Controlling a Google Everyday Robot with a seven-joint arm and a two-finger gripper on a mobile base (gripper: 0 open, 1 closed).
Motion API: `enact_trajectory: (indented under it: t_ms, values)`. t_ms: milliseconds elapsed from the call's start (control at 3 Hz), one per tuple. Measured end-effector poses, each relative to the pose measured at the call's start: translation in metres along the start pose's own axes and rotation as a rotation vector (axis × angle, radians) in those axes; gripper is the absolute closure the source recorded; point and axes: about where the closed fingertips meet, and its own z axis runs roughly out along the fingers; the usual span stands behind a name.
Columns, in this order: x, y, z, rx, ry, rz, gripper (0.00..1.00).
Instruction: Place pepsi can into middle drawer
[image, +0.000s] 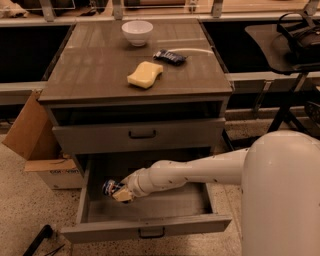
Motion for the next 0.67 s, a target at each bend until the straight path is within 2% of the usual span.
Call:
enact_trajectory:
  t_ms: [667]
  values:
    - [0.0105, -0.0094, 0.0061, -0.003, 0.009, 0.029, 0.11]
